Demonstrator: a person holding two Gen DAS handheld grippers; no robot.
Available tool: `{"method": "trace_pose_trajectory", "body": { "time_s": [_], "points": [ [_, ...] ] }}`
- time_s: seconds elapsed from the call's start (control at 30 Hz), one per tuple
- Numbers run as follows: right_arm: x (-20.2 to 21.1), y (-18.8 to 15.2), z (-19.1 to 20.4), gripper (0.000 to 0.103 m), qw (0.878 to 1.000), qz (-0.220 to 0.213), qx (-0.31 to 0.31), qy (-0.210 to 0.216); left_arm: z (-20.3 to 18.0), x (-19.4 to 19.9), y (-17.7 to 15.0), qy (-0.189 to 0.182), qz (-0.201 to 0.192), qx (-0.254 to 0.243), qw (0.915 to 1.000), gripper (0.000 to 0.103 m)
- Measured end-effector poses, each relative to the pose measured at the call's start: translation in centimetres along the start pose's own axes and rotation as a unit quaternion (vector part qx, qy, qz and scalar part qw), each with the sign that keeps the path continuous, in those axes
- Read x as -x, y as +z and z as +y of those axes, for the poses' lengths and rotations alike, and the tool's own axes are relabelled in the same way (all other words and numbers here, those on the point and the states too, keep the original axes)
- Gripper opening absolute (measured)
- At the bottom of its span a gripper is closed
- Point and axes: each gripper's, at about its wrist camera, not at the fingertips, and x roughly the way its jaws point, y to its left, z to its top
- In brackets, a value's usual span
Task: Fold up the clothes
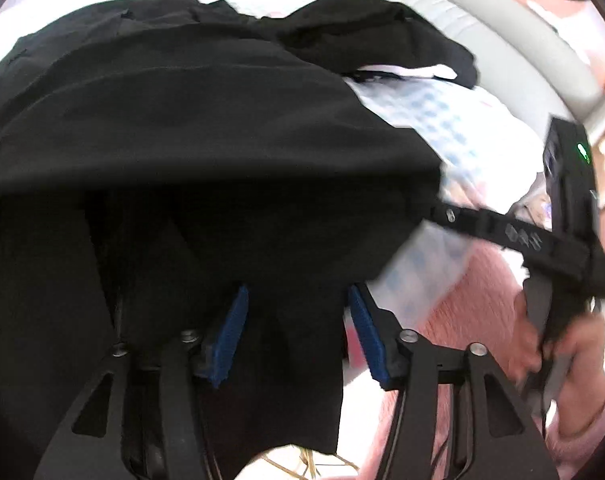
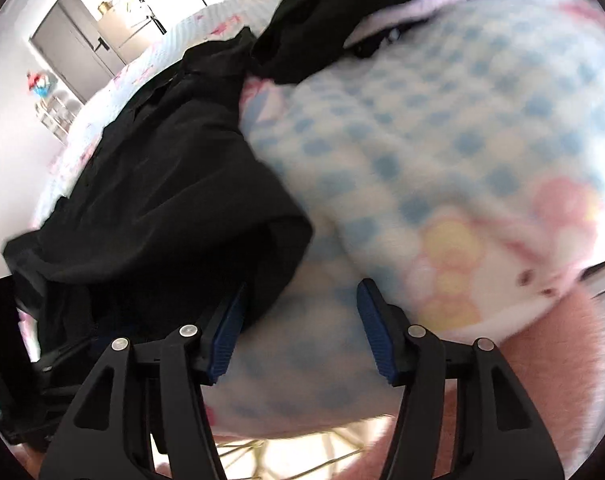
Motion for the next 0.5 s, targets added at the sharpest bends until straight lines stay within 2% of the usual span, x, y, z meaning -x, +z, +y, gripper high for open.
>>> {"method": "trace_pose_trajectory", "body": {
  "time_s": [0.07, 0.13, 0.17, 0.2, 0.27, 0.3, 0.33, 0.4, 0.47, 0.5],
  "points": [
    [1.0, 0.2, 0.2, 0.058, 1.000, -0.002, 0.016, -0.026, 0.3, 1.0, -0.4, -0.019, -0.006, 0.001, 0.9998, 0.060],
    [1.9, 0.9, -0.3, 0.060, 1.000, -0.008, -0.005, -0.007, 0.4, 2.7, 0.6, -0.036, -0.022, 0.011, 0.9990, 0.060],
    [2.3, 1.5, -0.4, 0.064, 1.000, -0.020, -0.009, 0.010, 0.2, 3.6, 1.5, -0.040, -0.035, 0.015, 0.9985, 0.060],
    [2.8, 2.1, -0.5, 0.072, 0.999, -0.034, -0.013, 0.027, 0.0, 4.1, 3.1, -0.040, -0.046, 0.018, 0.9980, 0.060],
    [3.8, 3.7, -0.3, 0.074, 0.997, -0.069, -0.004, 0.023, -0.4, 4.9, 6.0, -0.042, -0.065, 0.013, 0.9969, 0.065],
    [2.9, 4.0, -0.2, 0.076, 0.998, -0.059, 0.000, 0.016, -0.5, 5.1, 7.4, -0.040, -0.074, 0.006, 0.9964, 0.068],
    [2.1, 4.3, 0.0, 0.076, 0.999, -0.049, 0.003, 0.008, -0.7, 4.5, 8.7, -0.021, -0.082, 0.002, 0.9964, 0.069],
    [0.3, 4.8, 0.2, 0.076, 1.000, -0.028, 0.011, -0.006, -0.2, 2.2, 10.3, 0.010, -0.061, 0.009, 0.9980, 0.069],
    [-1.4, 5.3, 0.4, 0.072, 1.000, -0.008, 0.018, -0.020, 0.5, -0.4, 10.1, 0.026, -0.004, 0.030, 0.9992, 0.068],
    [-2.1, 4.9, 0.0, 0.067, 1.000, 0.002, 0.013, -0.018, 1.0, -1.8, 9.3, 0.047, 0.032, 0.046, 0.9973, 0.067]
  ]
}}
